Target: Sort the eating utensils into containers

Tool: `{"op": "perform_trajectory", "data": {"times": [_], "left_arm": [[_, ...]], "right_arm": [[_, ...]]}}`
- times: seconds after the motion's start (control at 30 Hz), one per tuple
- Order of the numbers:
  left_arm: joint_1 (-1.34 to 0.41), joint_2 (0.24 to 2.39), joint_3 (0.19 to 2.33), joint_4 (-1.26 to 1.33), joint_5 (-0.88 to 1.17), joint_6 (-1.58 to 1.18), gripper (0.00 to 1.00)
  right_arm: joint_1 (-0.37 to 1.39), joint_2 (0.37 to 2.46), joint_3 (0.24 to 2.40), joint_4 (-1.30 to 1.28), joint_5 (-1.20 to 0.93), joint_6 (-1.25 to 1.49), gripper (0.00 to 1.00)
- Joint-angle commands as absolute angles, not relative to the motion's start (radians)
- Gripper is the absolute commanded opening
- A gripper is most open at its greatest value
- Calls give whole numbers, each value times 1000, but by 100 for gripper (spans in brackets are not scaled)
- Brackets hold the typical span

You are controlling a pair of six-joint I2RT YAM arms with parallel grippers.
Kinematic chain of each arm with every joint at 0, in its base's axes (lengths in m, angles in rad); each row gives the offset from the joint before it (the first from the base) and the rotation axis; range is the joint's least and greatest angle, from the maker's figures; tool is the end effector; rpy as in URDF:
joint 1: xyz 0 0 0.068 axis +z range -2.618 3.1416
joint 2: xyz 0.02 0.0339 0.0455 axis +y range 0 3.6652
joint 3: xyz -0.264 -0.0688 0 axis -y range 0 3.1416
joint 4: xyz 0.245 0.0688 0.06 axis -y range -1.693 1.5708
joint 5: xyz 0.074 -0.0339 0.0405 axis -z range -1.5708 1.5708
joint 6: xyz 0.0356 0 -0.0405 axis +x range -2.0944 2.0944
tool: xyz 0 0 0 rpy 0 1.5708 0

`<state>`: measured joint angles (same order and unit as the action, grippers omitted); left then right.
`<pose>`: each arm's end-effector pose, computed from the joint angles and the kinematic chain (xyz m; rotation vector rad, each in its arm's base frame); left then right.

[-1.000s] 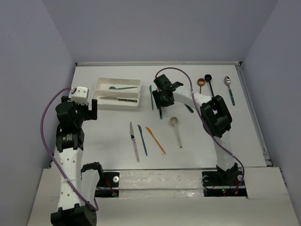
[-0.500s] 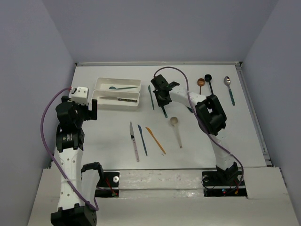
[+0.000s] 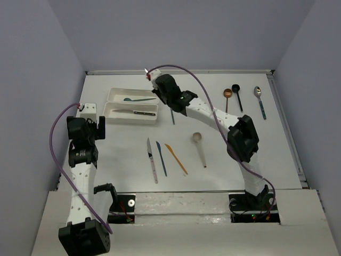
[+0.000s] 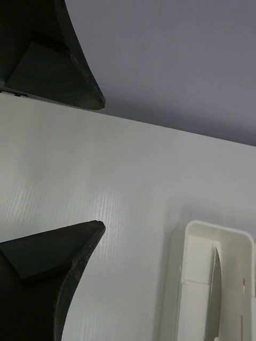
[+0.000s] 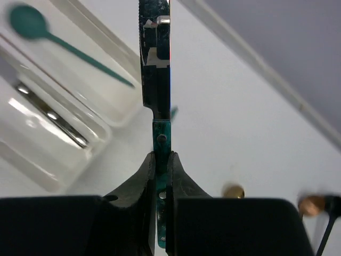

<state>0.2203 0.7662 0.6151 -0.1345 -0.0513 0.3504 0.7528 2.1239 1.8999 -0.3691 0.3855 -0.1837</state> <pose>0.1812 0.0425 0.2881 0.0861 1.8775 0.4422 0.3738 0.3318 0.2824 -0.7550 1.9770 -0.0800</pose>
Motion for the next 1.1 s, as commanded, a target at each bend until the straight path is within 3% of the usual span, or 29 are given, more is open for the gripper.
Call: {"op": "perform_trajectory", "data": {"times": [0.0,0.03,0.17,0.67,0.7,0.73,0.83,0.97,1.07], "left_arm": [[239,753,614,-43,-101,350,99],[241,749,611,-41,-98,350,99],[253,735,606,-38,-80,353,99],[256,742,603,-41,-38,357,99],[256,742,603,-41,-38,359,99],[256,744,603,-43,-37,359,99],[256,742,603,-43,-31,359,99],[258,742,601,-44,-20,364,99],[258,742,594,-37,-21,365,99]], "right_arm": [[937,2196,2098,-110,347,-587,0],[946,2297,2232,-159,342,-627,0],[946,2480,2433,-227,281,-686,0],[956,2596,2410,-209,229,-739,0],[956,2595,2405,-209,230,-739,7],[956,2588,2395,-209,235,-739,32],[965,2553,2369,-195,261,-738,53],[974,2479,2309,-161,354,-720,66],[983,2371,2245,-138,451,-645,70]]}}
